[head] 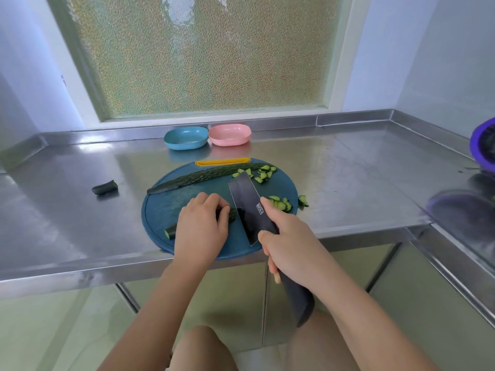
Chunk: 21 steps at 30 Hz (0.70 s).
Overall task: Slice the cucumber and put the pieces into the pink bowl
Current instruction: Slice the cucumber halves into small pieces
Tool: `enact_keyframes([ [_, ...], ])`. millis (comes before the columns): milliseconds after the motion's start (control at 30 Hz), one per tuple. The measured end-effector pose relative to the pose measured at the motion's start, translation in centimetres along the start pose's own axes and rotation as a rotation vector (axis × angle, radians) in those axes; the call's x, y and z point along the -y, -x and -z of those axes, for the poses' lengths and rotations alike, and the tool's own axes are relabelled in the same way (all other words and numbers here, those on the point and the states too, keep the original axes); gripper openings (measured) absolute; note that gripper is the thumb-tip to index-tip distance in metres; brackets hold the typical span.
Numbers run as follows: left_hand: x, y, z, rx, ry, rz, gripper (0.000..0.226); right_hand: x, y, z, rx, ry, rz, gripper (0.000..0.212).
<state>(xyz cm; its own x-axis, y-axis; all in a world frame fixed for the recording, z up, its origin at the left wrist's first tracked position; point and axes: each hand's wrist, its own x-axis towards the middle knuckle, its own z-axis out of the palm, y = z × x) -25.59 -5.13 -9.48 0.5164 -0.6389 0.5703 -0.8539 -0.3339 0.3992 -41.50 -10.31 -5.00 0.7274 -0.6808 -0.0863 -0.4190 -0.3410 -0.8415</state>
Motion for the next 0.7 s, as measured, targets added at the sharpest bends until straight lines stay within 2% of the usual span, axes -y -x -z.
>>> enact_keyframes([
  [700,-0.06,-0.12,0.07,-0.008,-0.005,-0.033,0.008,0.24,-0.52,-0.34,0.014,0.039,-0.003,0.068],
])
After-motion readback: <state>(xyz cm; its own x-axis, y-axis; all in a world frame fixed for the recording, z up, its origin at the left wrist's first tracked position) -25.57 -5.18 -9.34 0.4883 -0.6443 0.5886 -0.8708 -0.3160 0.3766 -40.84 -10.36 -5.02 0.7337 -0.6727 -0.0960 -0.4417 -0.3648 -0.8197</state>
